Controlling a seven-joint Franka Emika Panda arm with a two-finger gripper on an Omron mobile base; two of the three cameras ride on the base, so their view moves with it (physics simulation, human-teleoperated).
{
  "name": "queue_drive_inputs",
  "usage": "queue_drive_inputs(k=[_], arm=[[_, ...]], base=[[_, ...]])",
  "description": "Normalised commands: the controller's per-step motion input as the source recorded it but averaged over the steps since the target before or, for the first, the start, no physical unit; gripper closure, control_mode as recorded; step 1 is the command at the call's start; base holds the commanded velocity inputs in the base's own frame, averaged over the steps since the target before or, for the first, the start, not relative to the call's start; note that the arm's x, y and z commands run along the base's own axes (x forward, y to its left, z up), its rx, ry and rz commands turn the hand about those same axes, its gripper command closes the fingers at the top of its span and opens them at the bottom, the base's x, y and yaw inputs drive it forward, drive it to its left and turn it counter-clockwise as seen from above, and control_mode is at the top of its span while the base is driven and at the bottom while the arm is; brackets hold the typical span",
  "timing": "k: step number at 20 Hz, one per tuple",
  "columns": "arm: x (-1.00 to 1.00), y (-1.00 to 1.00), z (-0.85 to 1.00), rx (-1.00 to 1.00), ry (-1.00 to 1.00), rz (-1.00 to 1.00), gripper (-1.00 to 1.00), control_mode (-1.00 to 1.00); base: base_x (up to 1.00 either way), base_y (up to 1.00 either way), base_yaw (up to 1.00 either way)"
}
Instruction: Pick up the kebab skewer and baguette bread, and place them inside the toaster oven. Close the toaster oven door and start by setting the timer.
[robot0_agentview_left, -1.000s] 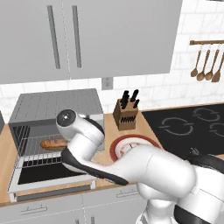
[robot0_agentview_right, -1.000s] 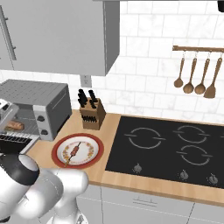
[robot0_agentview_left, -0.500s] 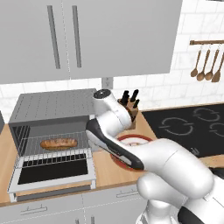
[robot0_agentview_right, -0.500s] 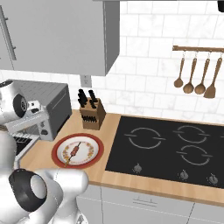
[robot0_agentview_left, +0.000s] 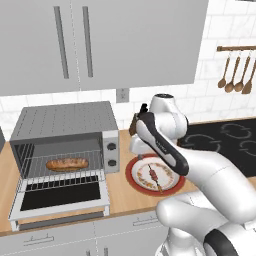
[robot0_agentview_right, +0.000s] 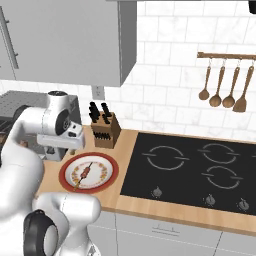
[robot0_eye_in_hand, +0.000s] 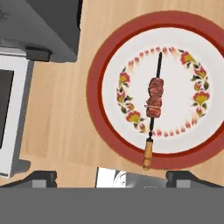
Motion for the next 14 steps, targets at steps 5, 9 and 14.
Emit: queue_drive_inputs(k=[5, 9, 14], arm=[[0.05, -0.41, -0.07, 0.06, 0.14, -0.03, -1.0, -1.0], [0.24, -0.15, -0.19, 0.03, 0.13, 0.02, -1.0, -1.0], [0.44, 0.0, -0.58, -0.15, 0.0, 0.0, -1.0, -1.0]], base=[[0.0, 0.0, 0.0], [0.0, 0.0, 0.0], [0.0, 0.0, 0.0]])
